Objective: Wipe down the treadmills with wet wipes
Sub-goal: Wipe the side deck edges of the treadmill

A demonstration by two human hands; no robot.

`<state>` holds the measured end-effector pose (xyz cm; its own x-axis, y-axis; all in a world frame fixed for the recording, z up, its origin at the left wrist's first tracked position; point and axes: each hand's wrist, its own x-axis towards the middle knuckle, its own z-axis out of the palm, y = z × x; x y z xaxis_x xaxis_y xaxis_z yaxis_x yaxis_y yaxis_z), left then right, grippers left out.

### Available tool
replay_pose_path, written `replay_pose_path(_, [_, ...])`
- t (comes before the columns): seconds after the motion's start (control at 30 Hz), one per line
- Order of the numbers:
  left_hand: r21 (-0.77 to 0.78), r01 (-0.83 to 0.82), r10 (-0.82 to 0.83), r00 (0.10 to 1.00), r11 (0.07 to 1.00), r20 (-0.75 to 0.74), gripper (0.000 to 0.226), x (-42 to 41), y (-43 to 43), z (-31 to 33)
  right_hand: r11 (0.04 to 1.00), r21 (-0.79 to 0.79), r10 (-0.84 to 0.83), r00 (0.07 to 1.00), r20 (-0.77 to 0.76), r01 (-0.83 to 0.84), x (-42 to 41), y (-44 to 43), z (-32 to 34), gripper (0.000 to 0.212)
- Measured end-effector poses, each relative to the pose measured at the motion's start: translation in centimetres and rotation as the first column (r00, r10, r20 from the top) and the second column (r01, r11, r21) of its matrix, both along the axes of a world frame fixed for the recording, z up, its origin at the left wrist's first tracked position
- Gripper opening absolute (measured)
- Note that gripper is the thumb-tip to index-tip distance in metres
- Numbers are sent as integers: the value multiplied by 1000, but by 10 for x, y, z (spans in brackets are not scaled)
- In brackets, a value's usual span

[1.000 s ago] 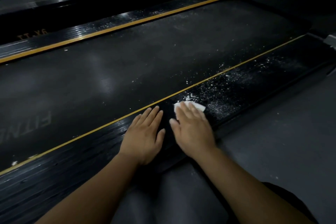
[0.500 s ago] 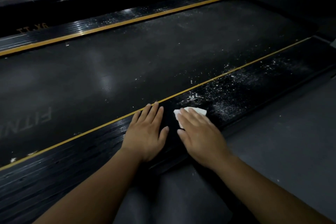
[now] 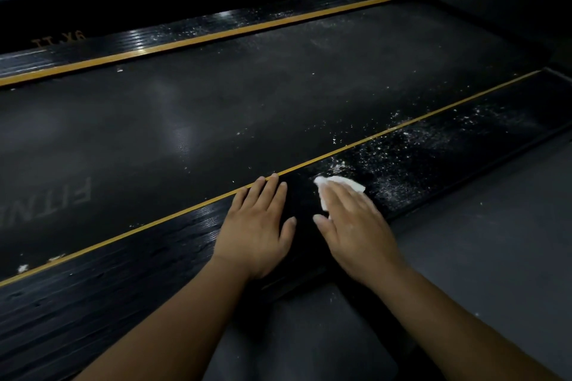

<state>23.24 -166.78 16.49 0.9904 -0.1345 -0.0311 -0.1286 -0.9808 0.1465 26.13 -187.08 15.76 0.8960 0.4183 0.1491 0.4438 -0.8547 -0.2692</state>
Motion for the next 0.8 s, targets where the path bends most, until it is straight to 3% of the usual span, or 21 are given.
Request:
replay_pose_path(0.17, [3, 3, -3, 1000, 1000, 2, 83, 1, -1, 1, 980, -84, -190, 978, -84, 183, 52, 19, 11, 65])
replay_pose_path(0.27, [-14, -1, 1, 1000, 1000, 3, 84, 0, -1, 2, 1000, 15, -8, 996, -87, 9, 25, 35, 17, 78])
replay_pose_path(0.37, [-3, -2, 2, 1000, 1000, 0, 85, 0, -1, 1, 992, 82, 106, 989, -105, -98, 7, 14, 16, 67])
replay_pose_path(0.47, [-5, -5, 5, 1000, 1000, 4, 84, 0, -2, 2, 991, 94, -86, 994, -71, 92, 32, 2, 15, 43])
replay_pose_path(0.53, [-8, -9, 9, 1000, 1000, 2, 84, 0, -1, 3, 986, 46, -158, 987, -10, 159, 38, 6, 10, 39])
replay_pose_path(0.8, [-9, -7, 7, 1000, 1000, -1, 82, 0, -1, 3, 983, 178, -77, 980, 184, 44, 46, -12, 8, 49])
